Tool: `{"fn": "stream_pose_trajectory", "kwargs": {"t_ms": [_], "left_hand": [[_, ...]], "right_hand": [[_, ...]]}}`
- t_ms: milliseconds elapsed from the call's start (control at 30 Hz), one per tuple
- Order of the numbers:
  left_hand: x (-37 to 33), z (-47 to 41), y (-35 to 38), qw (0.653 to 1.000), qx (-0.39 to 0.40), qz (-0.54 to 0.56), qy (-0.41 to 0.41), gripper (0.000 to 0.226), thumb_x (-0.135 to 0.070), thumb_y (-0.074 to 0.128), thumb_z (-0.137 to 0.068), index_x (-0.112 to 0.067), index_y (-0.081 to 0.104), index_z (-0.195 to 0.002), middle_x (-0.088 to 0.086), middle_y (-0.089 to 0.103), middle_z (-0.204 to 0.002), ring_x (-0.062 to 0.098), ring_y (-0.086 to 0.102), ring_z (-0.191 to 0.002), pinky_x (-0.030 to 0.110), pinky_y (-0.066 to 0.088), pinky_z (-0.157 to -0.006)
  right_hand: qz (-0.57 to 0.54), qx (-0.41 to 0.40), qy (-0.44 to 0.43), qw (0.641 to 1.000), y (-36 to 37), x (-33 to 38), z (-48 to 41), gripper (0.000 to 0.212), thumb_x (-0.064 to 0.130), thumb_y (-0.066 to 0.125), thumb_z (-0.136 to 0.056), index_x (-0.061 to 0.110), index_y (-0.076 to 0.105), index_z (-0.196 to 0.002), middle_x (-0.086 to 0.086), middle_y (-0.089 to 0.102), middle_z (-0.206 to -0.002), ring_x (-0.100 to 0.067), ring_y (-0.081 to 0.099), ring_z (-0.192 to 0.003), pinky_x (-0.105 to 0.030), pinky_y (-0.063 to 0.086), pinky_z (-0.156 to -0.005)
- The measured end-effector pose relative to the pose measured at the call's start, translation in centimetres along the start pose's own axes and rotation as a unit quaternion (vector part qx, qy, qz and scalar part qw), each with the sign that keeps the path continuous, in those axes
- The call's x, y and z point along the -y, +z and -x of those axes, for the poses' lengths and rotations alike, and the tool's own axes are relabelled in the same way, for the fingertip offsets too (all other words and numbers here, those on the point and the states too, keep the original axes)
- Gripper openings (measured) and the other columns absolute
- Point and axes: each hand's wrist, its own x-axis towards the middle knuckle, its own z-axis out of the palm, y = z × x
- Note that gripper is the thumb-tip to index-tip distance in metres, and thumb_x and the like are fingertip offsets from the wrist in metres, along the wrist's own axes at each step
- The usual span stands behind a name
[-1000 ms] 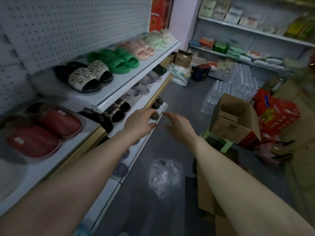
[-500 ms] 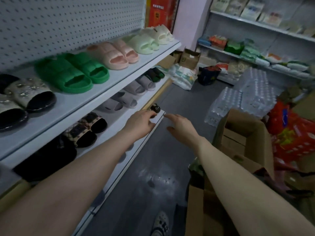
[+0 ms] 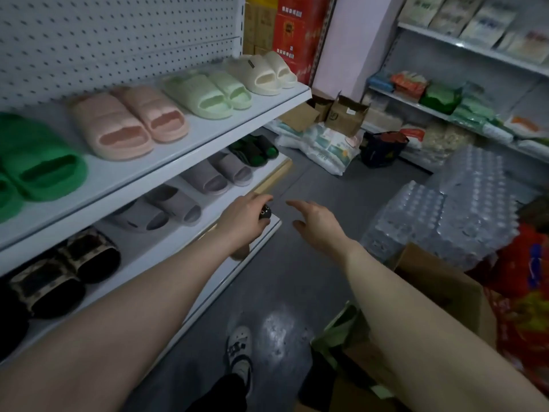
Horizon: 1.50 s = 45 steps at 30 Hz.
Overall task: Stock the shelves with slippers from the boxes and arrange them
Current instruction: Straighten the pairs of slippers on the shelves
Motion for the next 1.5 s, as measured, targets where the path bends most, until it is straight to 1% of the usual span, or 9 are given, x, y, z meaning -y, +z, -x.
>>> {"fn": "stream_pose_trajectory", "kwargs": {"t_ms": [167, 267, 467, 667, 867, 967, 1133, 1367, 1500], "left_hand": [[0.8, -10.4, 3.0, 1.0, 0.01, -0.012, -0.002, 0.055, -0.032, 0.061, -0.088, -0.026, 0.044, -0.14, 0.004, 0.05, -0.138, 0.027, 0.05, -0.121, 0.038, 0.046, -0.092], [1.7, -16.1, 4.2, 0.999, 0.017, -0.022, -0.035, 0.055, -0.034, 0.06, -0.089, -0.026, 0.044, -0.14, 0.005, 0.05, -0.135, 0.027, 0.052, -0.117, 0.039, 0.049, -0.089], [3.6, -23.3, 5.0, 0.995, 0.043, -0.023, -0.089, 0.058, -0.033, 0.059, -0.089, -0.027, 0.039, -0.143, 0.004, 0.047, -0.142, 0.026, 0.048, -0.125, 0.042, 0.046, -0.098], [5.5, -29.9, 6.2, 0.989, 0.046, -0.027, -0.135, 0.061, -0.035, 0.062, -0.087, -0.025, 0.039, -0.143, 0.005, 0.045, -0.143, 0.027, 0.047, -0.125, 0.043, 0.043, -0.101], [7.0, -36.1, 9.6, 0.97, 0.024, -0.013, -0.241, 0.067, -0.033, 0.061, -0.09, -0.023, 0.03, -0.149, 0.009, 0.042, -0.147, 0.029, 0.045, -0.129, 0.042, 0.038, -0.107], [6.2, -38.3, 11.2, 0.953, -0.002, -0.001, -0.304, 0.065, -0.033, 0.06, -0.091, -0.023, 0.032, -0.148, 0.01, 0.048, -0.141, 0.031, 0.047, -0.126, 0.039, 0.04, -0.104], [5.2, -39.3, 13.3, 0.93, -0.039, 0.011, -0.364, 0.065, -0.038, 0.059, -0.091, -0.026, 0.032, -0.148, 0.006, 0.043, -0.145, 0.029, 0.044, -0.128, 0.042, 0.045, -0.098], [7.8, -40.1, 16.1, 0.914, -0.064, -0.012, -0.401, 0.064, -0.033, 0.059, -0.092, -0.023, 0.031, -0.148, 0.01, 0.048, -0.142, 0.03, 0.047, -0.128, 0.041, 0.043, -0.102], [8.3, -41.3, 18.8, 0.903, -0.098, -0.013, -0.417, 0.065, -0.028, 0.06, -0.092, -0.02, 0.03, -0.149, 0.011, 0.045, -0.143, 0.03, 0.045, -0.129, 0.037, 0.041, -0.103]], "right_hand": [[0.013, 0.005, -0.008, 1.0, -1.6, -5.9, -9.9, 0.055, 0.016, 0.055, -0.096, 0.027, 0.041, -0.148, -0.007, 0.051, -0.144, -0.029, 0.047, -0.131, -0.037, 0.039, -0.104], [0.016, 0.023, -0.017, 0.999, -2.2, -8.5, -15.9, 0.055, 0.016, 0.055, -0.097, 0.027, 0.04, -0.149, -0.006, 0.05, -0.145, -0.028, 0.047, -0.132, -0.036, 0.039, -0.104], [0.032, 0.079, -0.046, 0.995, -2.9, -11.7, -25.2, 0.055, 0.017, 0.055, -0.097, 0.028, 0.039, -0.149, -0.008, 0.05, -0.146, -0.03, 0.048, -0.13, -0.035, 0.039, -0.102], [0.047, 0.119, -0.124, 0.984, -2.6, -14.2, -34.0, 0.055, 0.017, 0.056, -0.095, 0.025, 0.042, -0.148, -0.01, 0.051, -0.144, -0.031, 0.05, -0.127, -0.034, 0.038, -0.102], [0.07, 0.191, -0.233, 0.951, -0.6, -17.3, -44.1, 0.057, 0.014, 0.059, -0.095, 0.021, 0.041, -0.148, -0.012, 0.052, -0.144, -0.033, 0.05, -0.128, -0.039, 0.042, -0.104], [0.07, 0.219, -0.276, 0.933, -0.5, -19.2, -47.9, 0.058, 0.013, 0.057, -0.095, 0.02, 0.038, -0.15, -0.013, 0.05, -0.145, -0.033, 0.048, -0.129, -0.037, 0.041, -0.105], [0.073, 0.251, -0.314, 0.913, 0.0, -21.2, -51.6, 0.059, 0.011, 0.056, -0.096, 0.018, 0.037, -0.151, -0.013, 0.046, -0.148, -0.033, 0.047, -0.13, -0.033, 0.038, -0.105], [0.014, 0.212, -0.331, 0.92, 4.1, -21.8, -54.5, 0.057, 0.007, 0.058, -0.094, 0.019, 0.043, -0.147, -0.017, 0.054, -0.14, -0.036, 0.053, -0.124, -0.037, 0.042, -0.106], [0.007, 0.211, -0.358, 0.91, 6.3, -23.4, -55.9, 0.06, 0.003, 0.057, -0.091, 0.017, 0.042, -0.148, -0.02, 0.053, -0.139, -0.038, 0.051, -0.125, -0.035, 0.04, -0.105]]}}
